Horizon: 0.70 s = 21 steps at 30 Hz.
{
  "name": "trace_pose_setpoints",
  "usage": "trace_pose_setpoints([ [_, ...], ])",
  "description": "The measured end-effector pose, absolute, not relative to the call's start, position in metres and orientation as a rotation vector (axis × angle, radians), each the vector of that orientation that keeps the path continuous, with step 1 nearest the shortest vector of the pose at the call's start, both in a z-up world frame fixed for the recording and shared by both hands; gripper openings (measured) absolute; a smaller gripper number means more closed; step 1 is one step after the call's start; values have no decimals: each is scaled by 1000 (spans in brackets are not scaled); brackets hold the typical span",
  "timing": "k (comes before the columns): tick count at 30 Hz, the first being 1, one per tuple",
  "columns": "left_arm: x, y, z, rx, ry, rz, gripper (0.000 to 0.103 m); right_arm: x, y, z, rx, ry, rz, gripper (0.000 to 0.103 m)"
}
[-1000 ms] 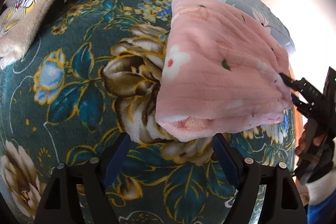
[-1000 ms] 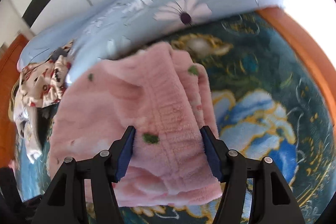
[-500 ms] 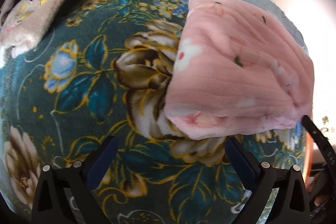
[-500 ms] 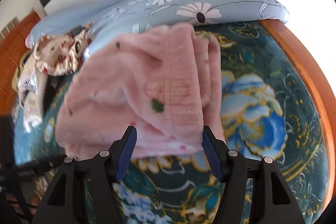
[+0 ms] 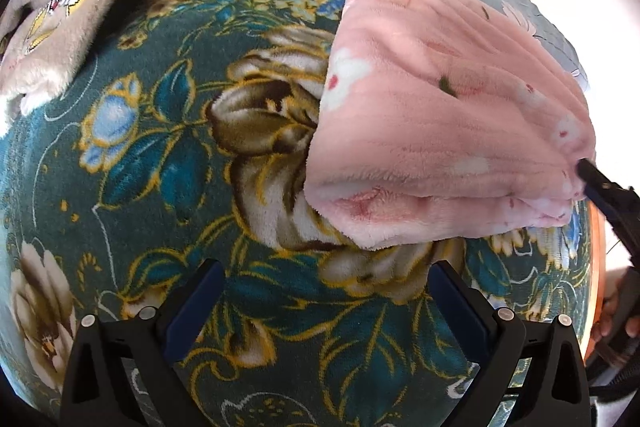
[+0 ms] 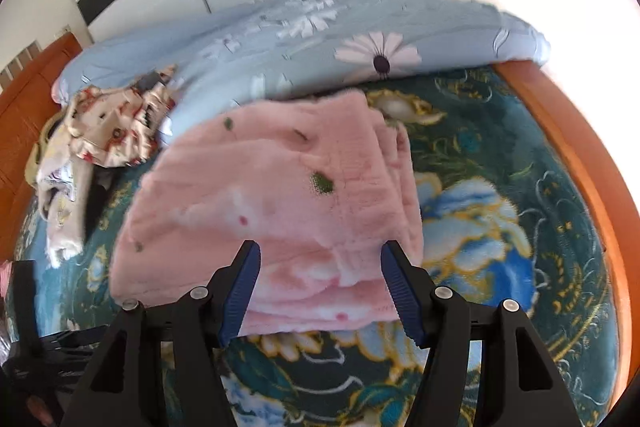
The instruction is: Fold clothes
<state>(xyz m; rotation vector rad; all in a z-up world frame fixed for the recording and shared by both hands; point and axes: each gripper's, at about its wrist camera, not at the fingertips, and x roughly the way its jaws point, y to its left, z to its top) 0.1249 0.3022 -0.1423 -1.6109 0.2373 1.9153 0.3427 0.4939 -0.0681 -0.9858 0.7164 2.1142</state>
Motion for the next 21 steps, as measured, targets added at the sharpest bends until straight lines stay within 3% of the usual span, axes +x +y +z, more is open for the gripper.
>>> trace_pose_setpoints([
  [4, 127, 301, -142, -1586, 243, 1949, 103, 351, 501, -79, -967, 825, 2064, 64],
  [14, 142, 295, -133, -1368, 264, 2091, 103, 364, 453, -134, -1160, 790, 2018, 65],
  [16, 144, 297, -132, -1325, 283, 2109, 103, 360, 446, -137, -1152, 731, 2048, 80],
  [18, 140, 299, -128, -1290, 292, 2120, 103, 354, 440, -140, -1150, 663, 2065, 83],
  [21, 140, 301, -127, -1247, 294, 2137, 103, 347, 432, -147, -1137, 596, 2085, 94],
])
